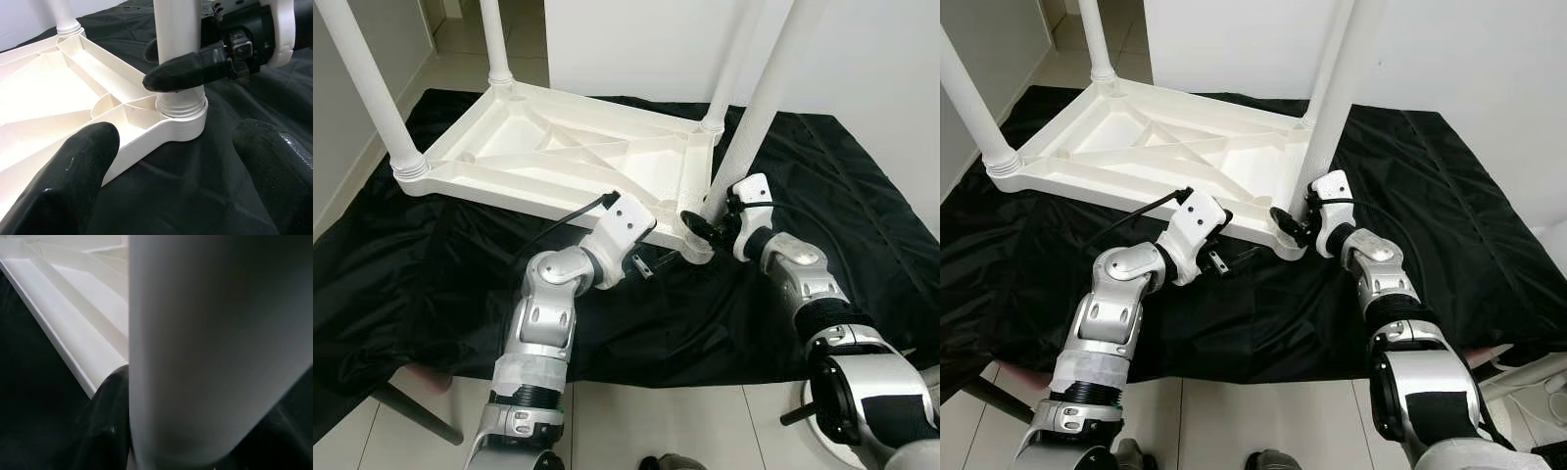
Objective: Building children table
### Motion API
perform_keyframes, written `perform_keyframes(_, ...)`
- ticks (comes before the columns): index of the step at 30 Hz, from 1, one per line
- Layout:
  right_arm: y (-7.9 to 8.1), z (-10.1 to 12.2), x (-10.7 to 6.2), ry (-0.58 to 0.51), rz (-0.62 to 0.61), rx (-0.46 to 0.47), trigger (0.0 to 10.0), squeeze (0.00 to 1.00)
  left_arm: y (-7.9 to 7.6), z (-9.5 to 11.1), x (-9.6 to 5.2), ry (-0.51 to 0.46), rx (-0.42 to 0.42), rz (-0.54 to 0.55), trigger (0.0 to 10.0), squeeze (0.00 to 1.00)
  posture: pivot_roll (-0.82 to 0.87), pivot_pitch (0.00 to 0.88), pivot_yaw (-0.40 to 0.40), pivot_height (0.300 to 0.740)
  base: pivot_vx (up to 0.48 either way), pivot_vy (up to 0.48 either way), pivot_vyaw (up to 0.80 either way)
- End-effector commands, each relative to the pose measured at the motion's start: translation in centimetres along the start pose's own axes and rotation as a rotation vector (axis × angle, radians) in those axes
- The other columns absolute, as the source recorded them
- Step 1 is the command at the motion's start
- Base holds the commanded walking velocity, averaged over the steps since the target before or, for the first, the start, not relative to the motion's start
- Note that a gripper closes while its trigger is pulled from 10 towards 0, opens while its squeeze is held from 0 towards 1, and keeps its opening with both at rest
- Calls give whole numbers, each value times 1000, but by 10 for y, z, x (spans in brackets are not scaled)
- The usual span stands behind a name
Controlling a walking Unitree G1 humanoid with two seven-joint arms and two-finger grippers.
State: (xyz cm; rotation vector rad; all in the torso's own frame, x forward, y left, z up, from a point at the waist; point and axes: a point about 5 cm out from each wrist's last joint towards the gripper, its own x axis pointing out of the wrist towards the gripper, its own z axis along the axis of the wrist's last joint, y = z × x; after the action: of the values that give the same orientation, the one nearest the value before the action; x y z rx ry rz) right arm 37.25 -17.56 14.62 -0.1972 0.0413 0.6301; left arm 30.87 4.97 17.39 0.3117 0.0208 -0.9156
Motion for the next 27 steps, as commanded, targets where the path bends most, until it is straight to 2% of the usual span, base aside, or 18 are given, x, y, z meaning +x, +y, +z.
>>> perform_keyframes(1,7,-11,1,58,50,-1,0,0,14,5,3,-14,-6,345,10000,0,21,0,-48,740,0,0,0)
perform_keyframes(6,4,-14,-2,64,41,1,0,0,15,5,3,-14,-8,344,10000,0,14,0,-44,740,0,0,0)
perform_keyframes(8,1,-15,-4,69,-1,14,0,0,14,5,3,-15,-7,340,10000,0,13,0,-42,740,0,0,0)
perform_keyframes(9,0,-16,-4,71,-12,18,2824,0,14,5,4,-15,-7,339,10000,0,13,0,-42,740,0,0,0)
perform_keyframes(10,-3,-18,-5,79,-58,41,10000,0,13,5,4,-14,-8,338,10000,0,11,0,-41,740,0,0,0)
perform_keyframes(14,-6,-20,-5,88,-128,72,10000,0,13,4,3,-13,-9,338,10000,0,11,0,-43,740,0,0,0)
perform_keyframes(15,-5,-19,-2,74,-208,122,10000,0,13,3,3,-11,-12,339,10000,0,9,0,-43,740,0,0,0)
perform_keyframes(20,-2,-17,2,59,-300,153,10000,0,11,3,2,-10,-16,337,10000,0,5,0,-47,740,0,0,0)
perform_keyframes(21,2,-19,5,64,-387,173,10000,0,10,2,3,-10,-19,334,10000,0,4,0,-47,740,0,0,0)
perform_keyframes(22,2,-19,5,64,-387,173,10000,0,10,2,3,-10,-19,334,10000,0,4,0,-47,740,0,0,0)
perform_keyframes(25,11,-25,7,79,-554,228,10000,0,8,2,3,-8,-22,330,10000,0,6,0,-50,740,0,0,0)
perform_keyframes(27,16,-27,7,89,-619,247,10000,0,7,1,2,-8,-22,329,10000,0,6,0,-51,740,0,0,0)
